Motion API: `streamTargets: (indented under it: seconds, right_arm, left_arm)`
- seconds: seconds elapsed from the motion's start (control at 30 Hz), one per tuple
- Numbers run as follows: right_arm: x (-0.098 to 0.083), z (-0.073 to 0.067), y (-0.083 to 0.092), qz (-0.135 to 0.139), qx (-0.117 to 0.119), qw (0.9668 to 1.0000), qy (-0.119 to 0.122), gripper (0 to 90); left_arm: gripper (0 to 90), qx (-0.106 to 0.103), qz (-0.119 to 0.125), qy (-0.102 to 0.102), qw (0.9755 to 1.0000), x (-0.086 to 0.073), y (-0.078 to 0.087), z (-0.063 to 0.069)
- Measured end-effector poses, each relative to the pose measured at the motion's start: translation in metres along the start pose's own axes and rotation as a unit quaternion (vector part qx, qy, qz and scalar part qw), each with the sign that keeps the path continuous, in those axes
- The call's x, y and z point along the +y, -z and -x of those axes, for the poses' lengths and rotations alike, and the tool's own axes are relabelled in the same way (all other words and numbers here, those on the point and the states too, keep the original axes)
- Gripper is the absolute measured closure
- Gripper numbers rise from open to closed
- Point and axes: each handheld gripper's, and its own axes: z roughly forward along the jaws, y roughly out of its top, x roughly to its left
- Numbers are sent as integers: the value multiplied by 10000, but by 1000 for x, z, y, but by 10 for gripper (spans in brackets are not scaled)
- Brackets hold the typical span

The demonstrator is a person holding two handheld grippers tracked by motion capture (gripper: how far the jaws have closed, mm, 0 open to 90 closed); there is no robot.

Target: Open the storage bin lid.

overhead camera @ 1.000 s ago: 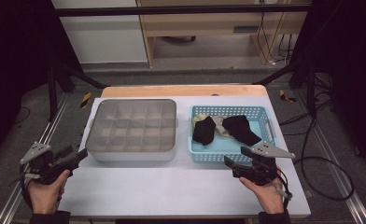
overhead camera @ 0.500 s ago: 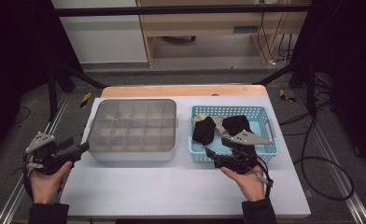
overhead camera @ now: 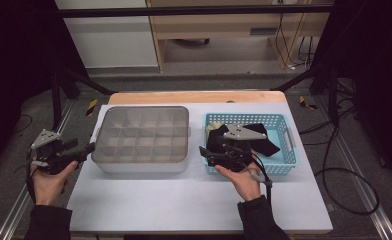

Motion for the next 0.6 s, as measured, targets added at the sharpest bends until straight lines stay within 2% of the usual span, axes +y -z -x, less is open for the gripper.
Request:
streamTargets:
  seconds: [0.17,0.27,0.43,0.5,0.6]
  right_arm:
    - [7,-2,-14,-11,17,10000,-34,299]
    - [11,-4,-29,-1,-38,9999,-140,288]
    - [16,-5,-45,-96,-6,9999,-110,281]
    - [18,-4,-53,-84,60,9997,-209,277]
    - [21,-4,-63,-113,24,9996,-250,258]
  left_arm:
    - [307,45,-20,-55,10000,6,-10,-4]
    - [313,118,-66,-62,9999,9,-17,-7]
    - [319,199,-192,-88,9996,11,-28,-12]
    - [321,247,-194,-123,9994,12,-33,-15]
    - [324,288,-213,-143,9993,14,-38,-19]
